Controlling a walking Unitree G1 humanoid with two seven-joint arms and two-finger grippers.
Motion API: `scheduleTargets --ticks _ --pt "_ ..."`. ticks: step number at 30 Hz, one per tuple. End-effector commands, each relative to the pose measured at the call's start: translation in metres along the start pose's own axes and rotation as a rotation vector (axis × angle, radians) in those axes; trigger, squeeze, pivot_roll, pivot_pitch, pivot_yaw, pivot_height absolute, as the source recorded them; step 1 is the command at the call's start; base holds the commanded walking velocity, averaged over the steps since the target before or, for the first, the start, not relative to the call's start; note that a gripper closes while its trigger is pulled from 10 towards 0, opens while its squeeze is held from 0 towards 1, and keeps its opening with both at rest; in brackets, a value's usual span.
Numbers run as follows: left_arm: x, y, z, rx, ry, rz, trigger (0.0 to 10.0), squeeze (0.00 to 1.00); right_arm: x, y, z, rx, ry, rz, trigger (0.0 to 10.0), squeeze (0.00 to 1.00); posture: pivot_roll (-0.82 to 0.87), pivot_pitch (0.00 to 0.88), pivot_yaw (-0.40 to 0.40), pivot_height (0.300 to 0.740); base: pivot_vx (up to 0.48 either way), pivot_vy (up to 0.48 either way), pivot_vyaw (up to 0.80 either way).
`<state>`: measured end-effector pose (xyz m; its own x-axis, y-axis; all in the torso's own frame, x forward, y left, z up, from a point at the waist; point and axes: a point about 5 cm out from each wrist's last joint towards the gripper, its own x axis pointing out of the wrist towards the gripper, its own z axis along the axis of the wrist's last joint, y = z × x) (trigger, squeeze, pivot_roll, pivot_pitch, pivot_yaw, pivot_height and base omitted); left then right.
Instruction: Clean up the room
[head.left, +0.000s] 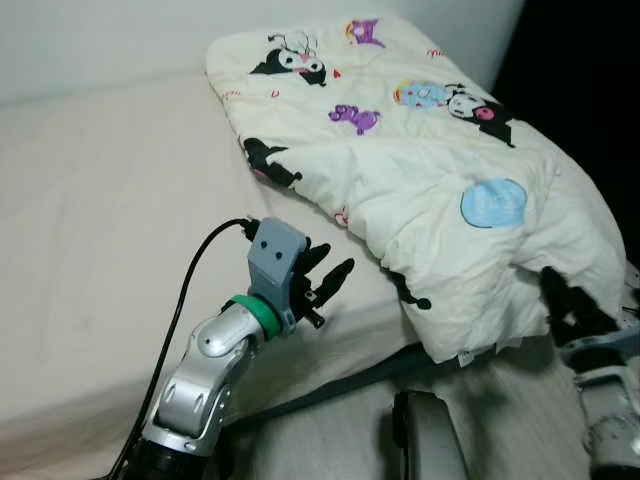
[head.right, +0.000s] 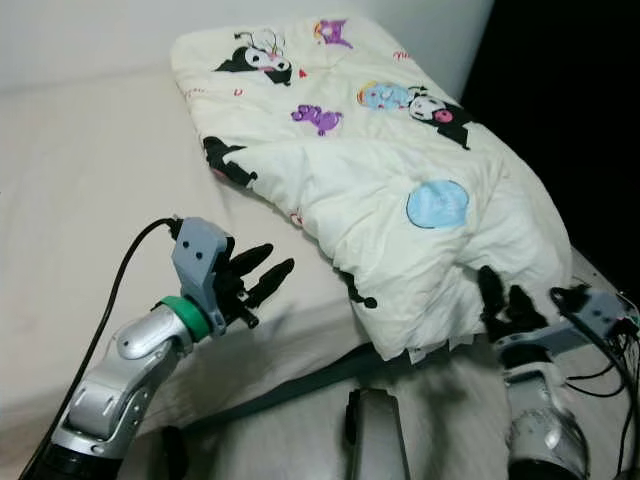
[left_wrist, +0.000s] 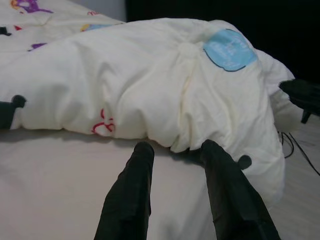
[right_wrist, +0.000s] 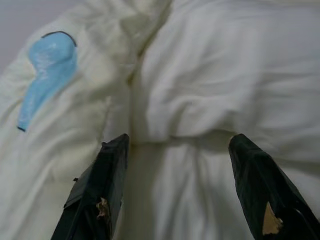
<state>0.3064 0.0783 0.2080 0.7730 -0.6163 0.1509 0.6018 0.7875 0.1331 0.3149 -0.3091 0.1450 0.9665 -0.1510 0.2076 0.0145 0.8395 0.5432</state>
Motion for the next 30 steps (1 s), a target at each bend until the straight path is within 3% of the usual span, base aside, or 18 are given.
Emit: scheduleTargets --ticks 1,9,15,20,21,25,27,30 --pt "-0.006 0.003 -0.006 -0.001 0.027 0.023 10.0 0.00 0.001 -0.003 -0.003 0.017 0.031 0.014 10.0 0.00 -0.08 0.176 0.154 0.500 0.000 0.000 0.00" --pt "-0.010 0.003 -0.009 0.006 0.038 0.045 10.0 0.00 0.030 0.026 -0.004 0.000 0.110 0.227 10.0 0.00 -0.06 0.191 0.152 0.500 0.000 0.000 0.00" --pt "-0.010 0.002 -0.008 0.004 0.038 0.048 10.0 0.00 0.038 0.034 -0.009 -0.012 0.146 0.247 10.0 0.00 -0.06 0.195 0.150 0.500 0.000 0.000 0.00" --pt "-0.010 0.003 -0.008 0.004 0.040 0.055 10.0 0.00 0.042 0.055 -0.026 -0.085 0.216 0.358 10.0 0.00 -0.06 0.202 0.145 0.500 0.000 0.000 0.00" --pt "-0.010 0.003 -0.009 0.003 0.041 0.056 10.0 0.00 0.042 0.060 -0.029 -0.103 0.231 0.386 0.0 0.00 -0.06 0.203 0.144 0.500 0.000 0.000 0.00" --pt "-0.010 0.003 -0.009 0.001 0.041 0.060 10.0 0.00 0.040 0.070 -0.039 -0.136 0.266 0.458 0.0 0.00 -0.06 0.204 0.138 0.500 0.000 0.000 0.00" --pt "-0.010 0.002 -0.009 -0.004 0.040 0.066 10.0 0.00 0.034 0.087 -0.051 -0.190 0.310 0.597 0.0 0.00 -0.06 0.204 0.134 0.500 0.000 0.000 0.00" --pt "-0.010 0.002 -0.010 -0.006 0.039 0.068 10.0 0.00 0.029 0.095 -0.055 -0.211 0.332 0.677 0.0 0.00 -0.07 0.203 0.132 0.500 0.000 0.000 0.00"
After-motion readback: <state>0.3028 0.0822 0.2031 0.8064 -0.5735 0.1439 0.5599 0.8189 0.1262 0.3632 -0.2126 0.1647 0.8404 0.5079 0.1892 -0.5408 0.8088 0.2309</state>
